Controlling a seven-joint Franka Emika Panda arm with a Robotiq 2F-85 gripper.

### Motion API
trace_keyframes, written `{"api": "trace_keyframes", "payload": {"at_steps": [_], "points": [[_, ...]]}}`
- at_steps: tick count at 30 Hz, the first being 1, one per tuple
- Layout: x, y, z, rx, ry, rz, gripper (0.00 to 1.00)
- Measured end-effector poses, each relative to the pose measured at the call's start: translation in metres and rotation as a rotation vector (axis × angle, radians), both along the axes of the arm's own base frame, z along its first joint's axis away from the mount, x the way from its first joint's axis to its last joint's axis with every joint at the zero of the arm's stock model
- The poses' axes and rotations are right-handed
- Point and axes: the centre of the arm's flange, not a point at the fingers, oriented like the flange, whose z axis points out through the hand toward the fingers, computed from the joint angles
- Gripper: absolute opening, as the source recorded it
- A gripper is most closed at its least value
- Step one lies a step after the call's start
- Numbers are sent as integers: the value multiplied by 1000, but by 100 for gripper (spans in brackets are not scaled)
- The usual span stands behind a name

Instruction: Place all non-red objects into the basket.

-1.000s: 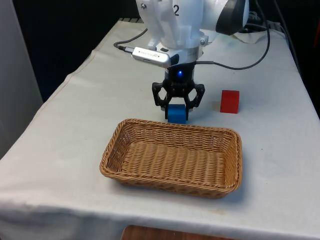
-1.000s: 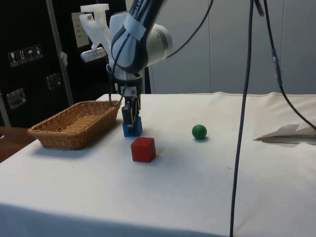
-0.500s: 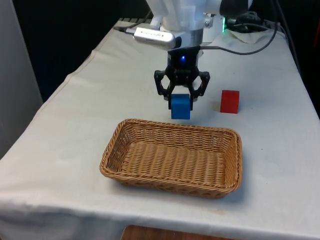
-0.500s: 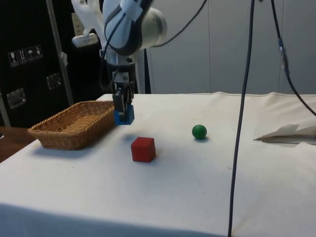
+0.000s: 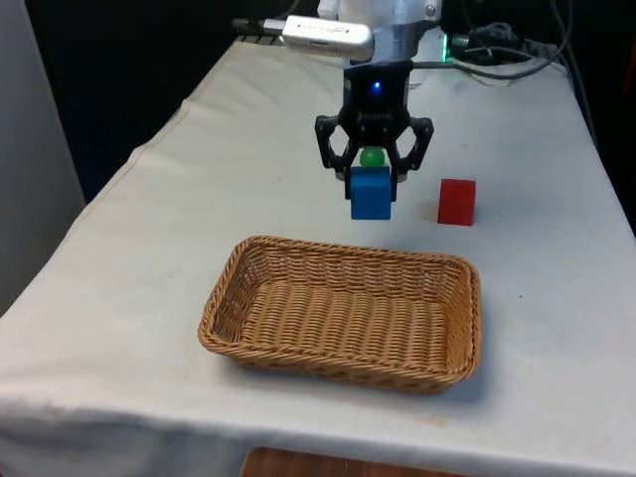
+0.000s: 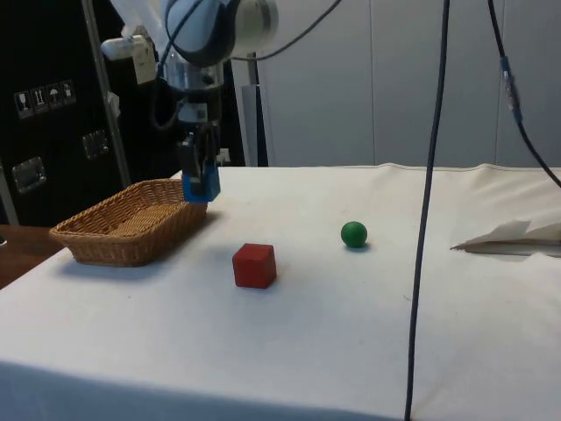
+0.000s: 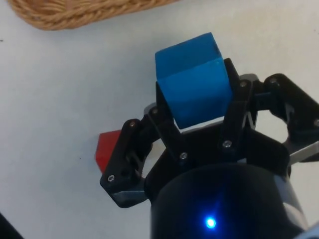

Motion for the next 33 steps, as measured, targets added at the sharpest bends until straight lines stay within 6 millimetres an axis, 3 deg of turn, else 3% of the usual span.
{"api": "trace_keyframes", "payload": {"at_steps": [12,33], "points": [[26,19,19,6,2,-3,2],[82,43,10,-20,-33,-3,2]]}}
